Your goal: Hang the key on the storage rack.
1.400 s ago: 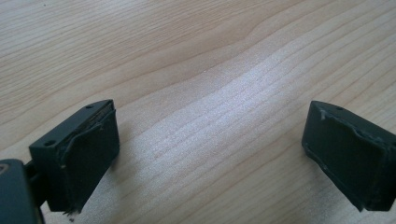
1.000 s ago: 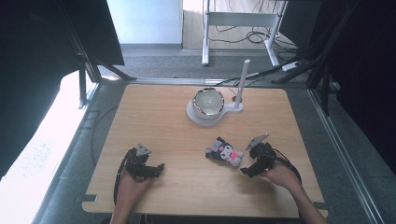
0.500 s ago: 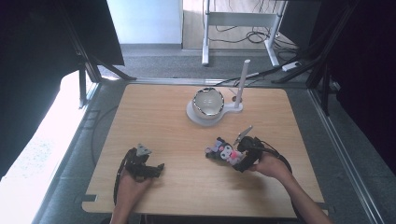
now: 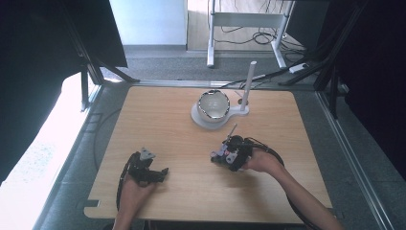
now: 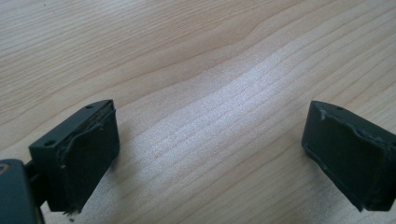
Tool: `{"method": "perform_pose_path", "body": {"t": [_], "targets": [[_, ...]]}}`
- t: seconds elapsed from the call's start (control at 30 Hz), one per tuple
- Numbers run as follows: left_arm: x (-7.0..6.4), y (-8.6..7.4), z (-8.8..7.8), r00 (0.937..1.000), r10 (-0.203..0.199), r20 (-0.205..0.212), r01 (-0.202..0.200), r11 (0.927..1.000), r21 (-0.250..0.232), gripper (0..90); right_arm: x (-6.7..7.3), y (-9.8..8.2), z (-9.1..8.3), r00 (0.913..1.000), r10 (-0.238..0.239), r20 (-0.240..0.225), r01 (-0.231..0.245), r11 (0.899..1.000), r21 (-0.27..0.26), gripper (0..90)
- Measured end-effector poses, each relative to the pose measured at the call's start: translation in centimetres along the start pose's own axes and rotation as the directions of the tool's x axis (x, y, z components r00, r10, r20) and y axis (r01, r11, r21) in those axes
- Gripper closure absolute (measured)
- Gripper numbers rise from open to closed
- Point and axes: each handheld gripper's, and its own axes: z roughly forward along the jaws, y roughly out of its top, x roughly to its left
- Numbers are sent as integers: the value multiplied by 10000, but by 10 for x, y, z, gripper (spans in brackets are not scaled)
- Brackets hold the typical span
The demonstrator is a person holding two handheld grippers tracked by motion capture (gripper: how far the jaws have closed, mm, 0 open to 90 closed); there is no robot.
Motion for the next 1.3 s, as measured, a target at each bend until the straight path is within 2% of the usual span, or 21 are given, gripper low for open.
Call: {"method": "perform_pose_path", "body": {"t": [0.17, 0.27, 0.3, 0.47, 0.6, 0.77, 1.17, 1.3], "targets": [[0, 0, 0, 10000, 1, 0, -1, 10000, 2, 41, -2, 9, 7, 9999, -70, 134, 60, 9974, 715, 306], [0, 0, 0, 10000, 3, 0, -3, 10000, 3, 41, -2, 11, 7, 9996, -270, 97, 261, 9964, 802, 342], [0, 0, 0, 10000, 1, 1, -1, 10000, 1, 41, -1, 12, 5, 9986, -487, 190, 468, 9949, 893, 362], [0, 0, 0, 10000, 0, 0, 0, 10000, 2, 41, -8, 10, -6, 9983, -559, 161, 545, 9957, 755, 377], [0, 0, 0, 10000, 3, -1, -3, 10000, -1, 41, -14, 7, -20, 9975, -709, 10, 707, 9959, 559, 379], [0, 0, 0, 10000, 3, 0, -3, 10000, 1, 41, -22, 2, -38, 9970, -771, 77, 767, 9961, 426, 379], [0, 0, 0, 10000, 31, -11, -31, 10000, 4, 41, -47, -10, -74, 9977, -672, -86, 673, 9977, 36, 378], [0, 0, 0, 10000, 27, -12, -27, 10000, 1, 41, -56, -14, -85, 9987, -508, 15, 508, 9987, -4, 378]]}}
